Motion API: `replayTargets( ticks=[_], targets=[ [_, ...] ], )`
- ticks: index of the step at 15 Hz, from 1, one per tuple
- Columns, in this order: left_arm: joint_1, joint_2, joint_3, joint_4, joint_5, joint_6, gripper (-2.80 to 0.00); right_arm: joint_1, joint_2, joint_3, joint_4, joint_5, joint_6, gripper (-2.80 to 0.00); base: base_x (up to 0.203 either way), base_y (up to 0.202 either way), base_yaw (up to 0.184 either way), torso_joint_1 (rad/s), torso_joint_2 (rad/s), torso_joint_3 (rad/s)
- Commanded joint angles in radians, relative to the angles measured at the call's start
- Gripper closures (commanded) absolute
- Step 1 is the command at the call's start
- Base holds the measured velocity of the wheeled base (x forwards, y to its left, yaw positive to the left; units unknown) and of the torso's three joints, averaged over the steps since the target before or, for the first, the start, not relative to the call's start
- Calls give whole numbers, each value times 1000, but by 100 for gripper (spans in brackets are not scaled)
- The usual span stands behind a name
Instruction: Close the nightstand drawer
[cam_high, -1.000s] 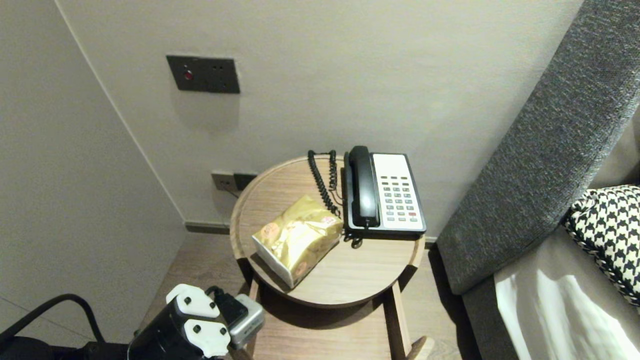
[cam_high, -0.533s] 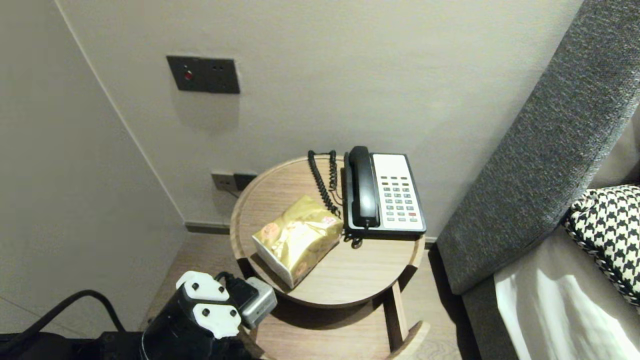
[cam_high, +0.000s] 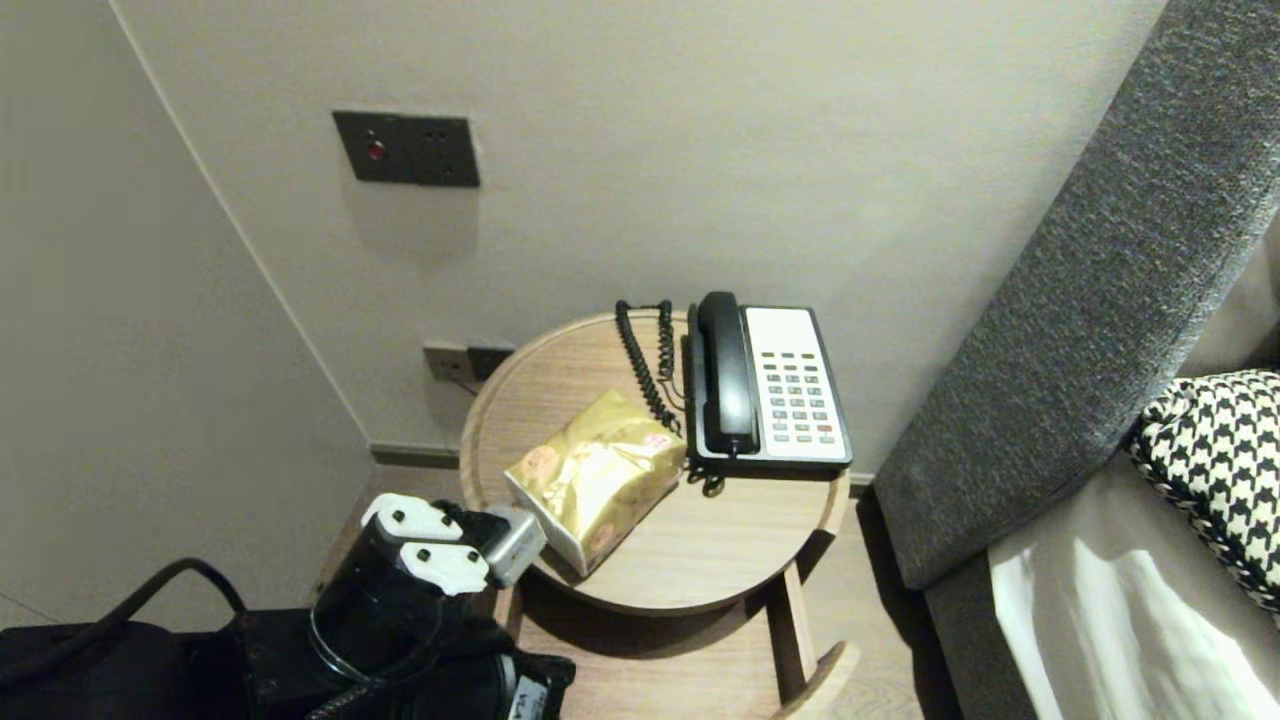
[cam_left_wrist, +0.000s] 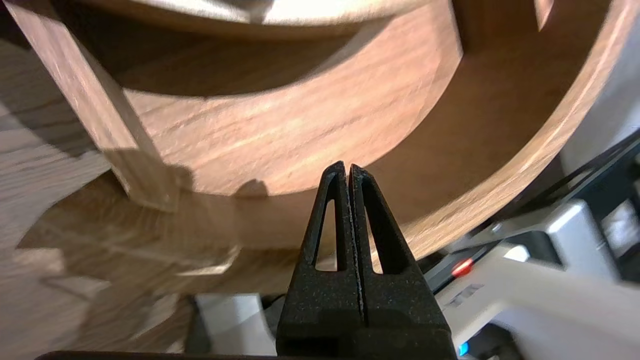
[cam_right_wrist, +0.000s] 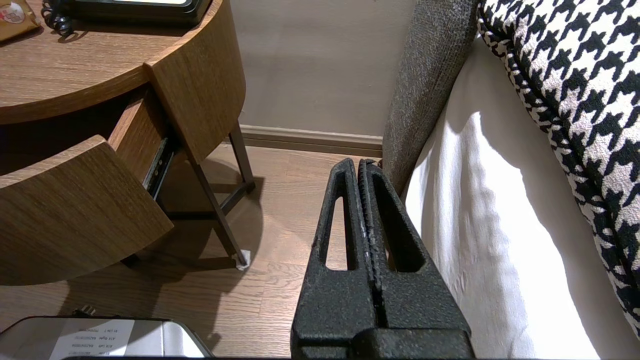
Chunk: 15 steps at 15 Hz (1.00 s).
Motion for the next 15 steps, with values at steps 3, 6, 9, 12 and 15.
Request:
replayTargets(
  ticks=[3,6,9,12,15],
  targets=[
    [3,-60,-48,45,0,-5,0,0,2,1,0,0,-1,0,0,0,0,0,0,0],
    [-40,-128,-33,124,-8,-3,0,0,2,0,0,1,-1,0,0,0,0,0,0,0],
    [-93,-176,10,184,-14,-2,0,0,2,0,0,1,-1,0,0,0,0,0,0,0],
    [-168,-202,56,224,-32,-13,0,0,2,0,0,0,-1,0,0,0,0,0,0,0],
    [-195,-190,131,223,-32,-11,0,0,2,0,0,1,-1,0,0,0,0,0,0,0]
  ],
)
